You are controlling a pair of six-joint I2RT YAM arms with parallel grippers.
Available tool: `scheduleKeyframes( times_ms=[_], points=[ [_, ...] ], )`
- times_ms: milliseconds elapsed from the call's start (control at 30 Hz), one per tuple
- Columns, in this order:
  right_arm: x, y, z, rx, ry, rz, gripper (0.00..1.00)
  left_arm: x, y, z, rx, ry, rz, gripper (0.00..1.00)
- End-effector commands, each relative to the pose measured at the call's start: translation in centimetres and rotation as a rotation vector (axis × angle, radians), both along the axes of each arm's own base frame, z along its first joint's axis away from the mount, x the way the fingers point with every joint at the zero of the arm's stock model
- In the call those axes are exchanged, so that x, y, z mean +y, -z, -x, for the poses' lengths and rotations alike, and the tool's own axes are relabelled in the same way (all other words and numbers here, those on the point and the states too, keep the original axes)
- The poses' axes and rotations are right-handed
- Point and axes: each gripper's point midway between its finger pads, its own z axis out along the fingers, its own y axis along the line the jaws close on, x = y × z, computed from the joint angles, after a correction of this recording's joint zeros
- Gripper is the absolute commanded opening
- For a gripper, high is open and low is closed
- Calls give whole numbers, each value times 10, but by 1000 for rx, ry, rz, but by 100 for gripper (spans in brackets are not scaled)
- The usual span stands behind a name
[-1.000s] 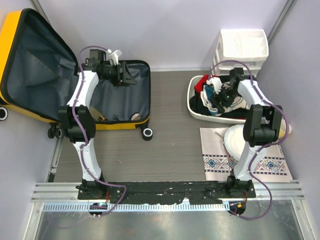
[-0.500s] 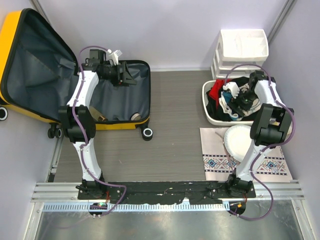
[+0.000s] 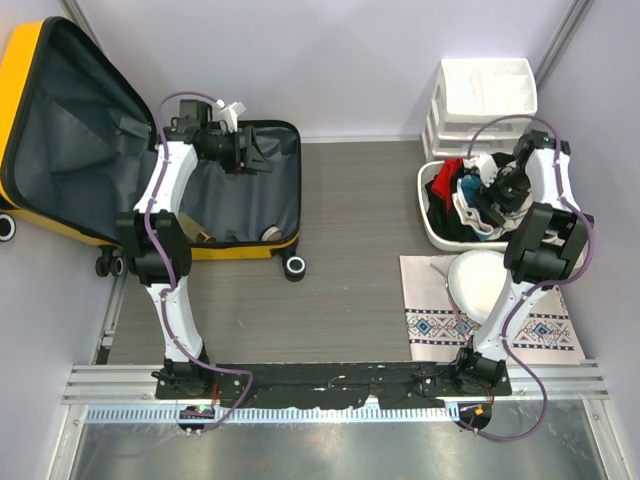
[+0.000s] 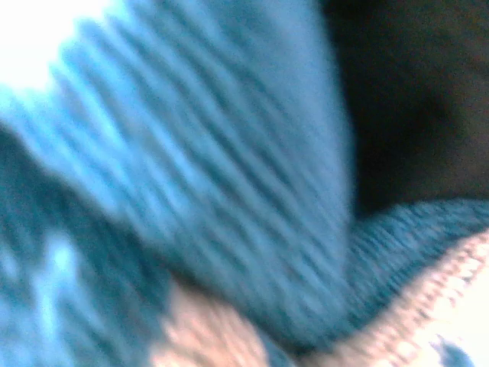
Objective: Open, take out, and arrange the luggage
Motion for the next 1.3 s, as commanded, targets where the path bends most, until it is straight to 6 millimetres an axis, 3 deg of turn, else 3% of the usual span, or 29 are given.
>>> scheduleKeyframes(
  times_ms=[0, 67, 133, 167, 233, 267, 333, 367, 400, 467, 500, 533, 567, 733, 967, 1067, 1133, 1200, 1267],
  points=[
    [1, -59, -14, -91, 133, -46, 82, 5, -39, 3, -117, 15, -37, 70],
    [16, -92, -24, -185, 149, -106, 82, 10, -46, 1, -143, 12, -65, 71],
    [42, -112, -37, -251, 179, -190, 82, 16, -47, -3, -150, -4, -79, 71],
    [47, -132, -54, -357, 193, -194, 82, 18, -51, -6, -163, -10, -81, 71],
    [70, -150, -80, -444, 316, -251, 82, 21, -54, -12, -175, -31, -77, 71],
    [75, -167, -103, -546, 339, -275, 82, 21, -55, -14, -177, -36, -73, 71],
    [97, -184, -129, -623, 427, -314, 80, 36, -55, -19, -172, -71, -66, 71],
    [103, -207, -149, -727, 426, -328, 80, 37, -56, -20, -174, -74, -65, 71],
    [111, -200, -165, -734, 437, -333, 80, 36, -56, -21, -176, -73, -63, 71],
    [125, -225, -192, -841, 512, -362, 79, 36, -56, -21, -176, -72, -61, 71],
    [127, -213, -208, -838, 547, -366, 78, 37, -57, -21, -177, -73, -61, 71],
    [127, -214, -217, -859, 576, -370, 78, 38, -57, -20, -176, -75, -61, 71],
    [128, -235, -226, -920, 616, -393, 77, 39, -59, -19, -181, -77, -61, 71],
    [114, -233, -258, -1015, 706, -387, 75, 41, -65, -15, -204, -81, -67, 71],
    [112, -200, -281, -1010, 757, -414, 73, 41, -63, -13, -194, -86, -64, 71],
    [118, -185, -288, -981, 767, -444, 60, 42, -62, -13, -193, -91, -70, 71],
    [128, -184, -289, -958, 740, -490, 48, 45, -62, -14, -192, -97, -71, 71],
    [141, -183, -288, -921, 720, -562, 42, 46, -62, -14, -188, -104, -72, 71],
    [151, -185, -287, -901, 721, -605, 28, 49, -62, -13, -187, -108, -72, 71]
  ],
)
